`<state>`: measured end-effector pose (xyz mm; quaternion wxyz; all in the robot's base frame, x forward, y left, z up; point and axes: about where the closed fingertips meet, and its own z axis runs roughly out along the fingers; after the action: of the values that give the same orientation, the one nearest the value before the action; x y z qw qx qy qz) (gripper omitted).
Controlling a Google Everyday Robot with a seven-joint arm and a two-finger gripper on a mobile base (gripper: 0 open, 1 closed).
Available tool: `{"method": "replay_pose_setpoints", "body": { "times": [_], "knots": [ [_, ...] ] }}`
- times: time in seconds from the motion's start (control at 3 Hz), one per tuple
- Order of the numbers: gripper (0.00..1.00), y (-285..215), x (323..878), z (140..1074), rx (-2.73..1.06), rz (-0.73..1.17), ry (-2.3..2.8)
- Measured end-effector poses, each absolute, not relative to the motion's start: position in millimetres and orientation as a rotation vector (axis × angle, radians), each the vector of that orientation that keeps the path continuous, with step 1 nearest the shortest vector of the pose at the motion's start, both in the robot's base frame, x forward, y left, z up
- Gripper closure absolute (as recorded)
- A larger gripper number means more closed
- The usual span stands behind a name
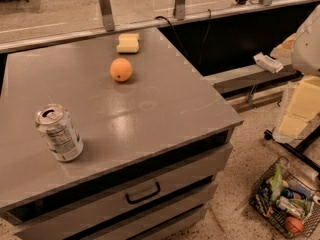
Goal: Pick sponge
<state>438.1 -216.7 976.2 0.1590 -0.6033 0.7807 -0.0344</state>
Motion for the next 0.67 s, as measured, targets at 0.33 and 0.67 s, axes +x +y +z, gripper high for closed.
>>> {"method": "replay_pose_setpoints", "body": {
  "times": [0.33, 0.67],
  "knots": [
    [0.0, -217, 438, 976, -1.725, -0.098, 2.232],
    [0.0, -221, 456, 983, -1.697, -0.104, 2.188]
  ]
}}
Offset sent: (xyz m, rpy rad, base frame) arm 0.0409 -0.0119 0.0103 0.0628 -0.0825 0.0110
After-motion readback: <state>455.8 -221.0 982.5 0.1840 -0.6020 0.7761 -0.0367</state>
